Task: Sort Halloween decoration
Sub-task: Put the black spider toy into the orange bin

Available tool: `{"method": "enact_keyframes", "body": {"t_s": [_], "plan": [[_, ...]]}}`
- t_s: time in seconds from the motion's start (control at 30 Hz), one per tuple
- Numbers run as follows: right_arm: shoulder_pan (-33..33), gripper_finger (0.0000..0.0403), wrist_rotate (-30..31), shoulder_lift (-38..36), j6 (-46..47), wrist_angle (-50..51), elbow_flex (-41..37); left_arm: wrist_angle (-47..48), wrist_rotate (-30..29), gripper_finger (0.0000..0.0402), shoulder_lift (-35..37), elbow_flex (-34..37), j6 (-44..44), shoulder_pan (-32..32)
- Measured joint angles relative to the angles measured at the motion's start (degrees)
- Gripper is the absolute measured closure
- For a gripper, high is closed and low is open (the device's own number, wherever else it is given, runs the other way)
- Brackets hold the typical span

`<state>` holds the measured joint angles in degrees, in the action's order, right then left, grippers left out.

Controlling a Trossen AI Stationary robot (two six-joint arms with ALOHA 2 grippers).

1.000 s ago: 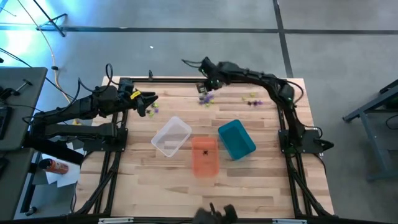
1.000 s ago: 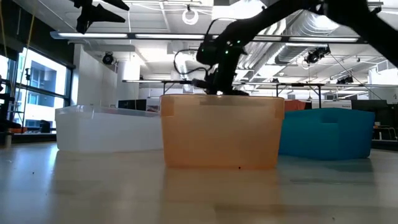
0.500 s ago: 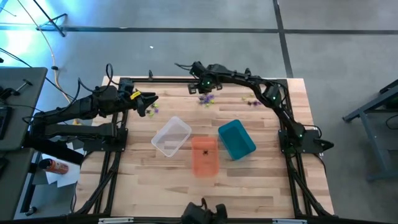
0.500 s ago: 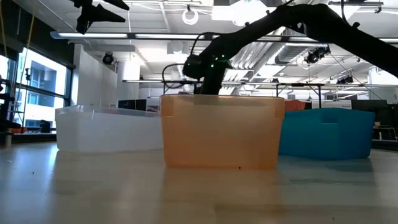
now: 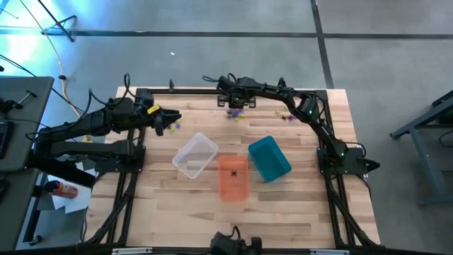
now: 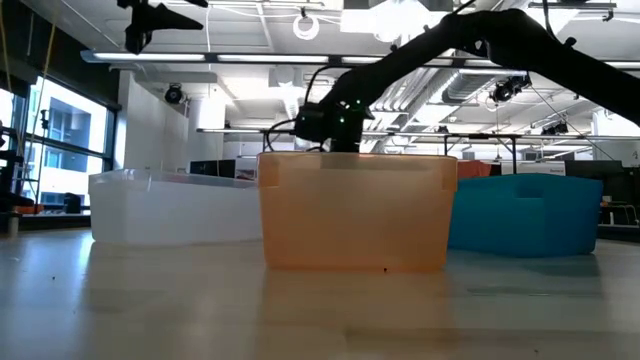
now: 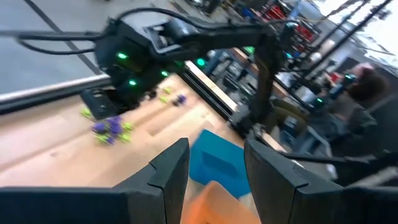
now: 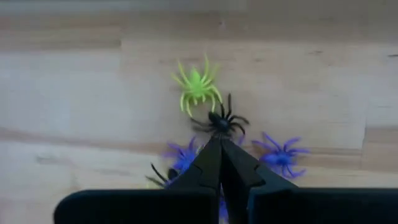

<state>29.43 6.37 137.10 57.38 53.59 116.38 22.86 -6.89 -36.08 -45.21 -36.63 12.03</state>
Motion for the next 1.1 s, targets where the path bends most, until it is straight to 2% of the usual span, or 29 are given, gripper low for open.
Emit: {"method": "enact_keyframes", "body": {"t_s": [0.13, 0.27, 0.37, 0.47, 0.6, 0.7, 0.8, 0.87, 0.93, 1.0, 1.1], "plan": [[0.3, 0.0403, 0.8, -1.9, -7.8, 1.3, 0.8, 0.0, 2.8, 0.0259, 0.3, 0.0, -0.2, 0.0], [0.7, 0.0403, -2.3, -3.7, -22.4, 4.0, 1.1, 0.0, 3.8, 0.0259, 0.3, 0.0, 0.2, 0.0], [-0.9, 0.0403, 3.5, -3.4, -29.0, 8.9, 0.7, 0.1, 3.8, 0.0259, 0.2, 0.0, 0.2, 0.0], [-2.5, 0.0403, 3.8, -4.5, -32.5, 5.3, -2.5, 0.1, 3.8, 0.0259, 0.3, 0.0, 0.2, 0.0], [-3.3, 0.0403, 1.5, -12.3, -35.1, -8.0, -15.0, 0.1, 3.7, 0.0259, 0.3, 0.0, -0.3, 0.0], [-1.9, 0.0403, -2.7, -22.0, -34.2, -23.1, -28.1, 0.0, 3.2, 0.0259, 0.2, 0.0, -0.7, 0.0], [-1.1, 0.0403, -2.9, -27.5, -32.1, -37.2, -39.6, 0.0, 0.4, 0.0259, -0.1, 0.0, -0.4, 0.0], [-1.7, 0.0403, -2.6, -28.0, -29.8, -41.3, -43.7, 0.1, -1.4, 0.0259, -0.1, 0.0, -1.0, 0.0], [-3.2, 0.0403, 1.6, -27.5, -29.3, -44.4, -46.4, 0.0, -2.2, 0.0259, -0.1, 0.0, -1.9, 0.0], [-4.2, 0.0403, 6.9, -26.5, -28.7, -48.3, -47.8, 0.0, -2.2, 0.0259, -0.2, 0.0, -1.9, 0.0], [-4.7, 0.0403, 9.6, -24.7, -25.2, -51.8, -47.7, 0.0, -2.3, 0.0259, -0.1, 0.0, -1.8, 0.0]]}}
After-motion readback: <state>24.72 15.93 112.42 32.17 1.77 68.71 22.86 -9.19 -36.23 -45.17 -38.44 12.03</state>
